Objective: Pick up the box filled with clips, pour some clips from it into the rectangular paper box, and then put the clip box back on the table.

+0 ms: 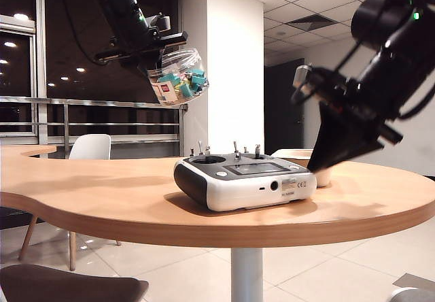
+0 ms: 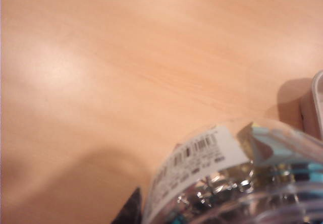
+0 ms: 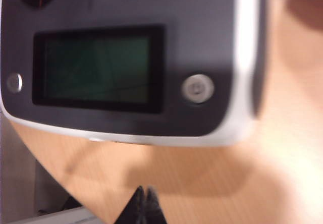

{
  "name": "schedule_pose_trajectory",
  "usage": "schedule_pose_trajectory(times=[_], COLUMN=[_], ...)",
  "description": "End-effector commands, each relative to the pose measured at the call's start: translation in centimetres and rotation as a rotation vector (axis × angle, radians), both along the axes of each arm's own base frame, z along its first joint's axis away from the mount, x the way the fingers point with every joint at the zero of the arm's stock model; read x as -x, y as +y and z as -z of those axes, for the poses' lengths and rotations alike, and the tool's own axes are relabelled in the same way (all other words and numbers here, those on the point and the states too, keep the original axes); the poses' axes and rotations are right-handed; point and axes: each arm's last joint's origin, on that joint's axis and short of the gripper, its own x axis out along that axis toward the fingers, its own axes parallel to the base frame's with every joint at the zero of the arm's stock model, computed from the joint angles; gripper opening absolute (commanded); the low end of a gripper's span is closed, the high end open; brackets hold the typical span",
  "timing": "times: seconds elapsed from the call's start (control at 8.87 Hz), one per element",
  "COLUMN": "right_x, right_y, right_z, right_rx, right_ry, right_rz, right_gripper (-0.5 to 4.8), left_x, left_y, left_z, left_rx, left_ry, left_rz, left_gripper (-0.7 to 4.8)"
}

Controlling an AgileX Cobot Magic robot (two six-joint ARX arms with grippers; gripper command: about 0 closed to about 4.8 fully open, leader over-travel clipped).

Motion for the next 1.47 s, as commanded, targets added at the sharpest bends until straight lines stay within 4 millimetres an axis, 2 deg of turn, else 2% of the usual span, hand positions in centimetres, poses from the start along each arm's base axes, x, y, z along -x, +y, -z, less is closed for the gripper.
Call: schedule_pose_trajectory(times=[0.11, 0.45, 0.79, 1.13, 1.47], right_x=[-0.3, -0.9, -1.8, -2.8, -4.6], right_y=[1.1, 2.9, 3.7, 4.2, 6.3], right_z=[0.6, 3.0, 4.2, 4.2, 3.5], right_rx=[-0.024, -0.019, -0.044, -0.096, -0.140], right_ry=[-0.072, -0.056, -0.071, -0.144, -0.231], right_rz=[-0.031, -0.066, -0.023, -0.001, -0.038], right_gripper=[-0.01, -0.01, -0.01, -0.01, -0.01], left_x=[0.1, 0.2, 0.2, 0.2, 0.1], left_y=[0.0, 0.0, 0.0, 0.0, 0.0], left_z=[-1.0, -1.3, -1.3, -1.3, -1.3], left_rx=[0.019, 0.022, 0.022, 0.021, 0.022], left_ry=[-0.036, -0.043, -0.042, -0.040, -0.044], left_rz=[0.000, 0.000, 0.000, 0.000, 0.000], left_gripper=[-0.06, -0.06, -0.06, -0.06, -0.06])
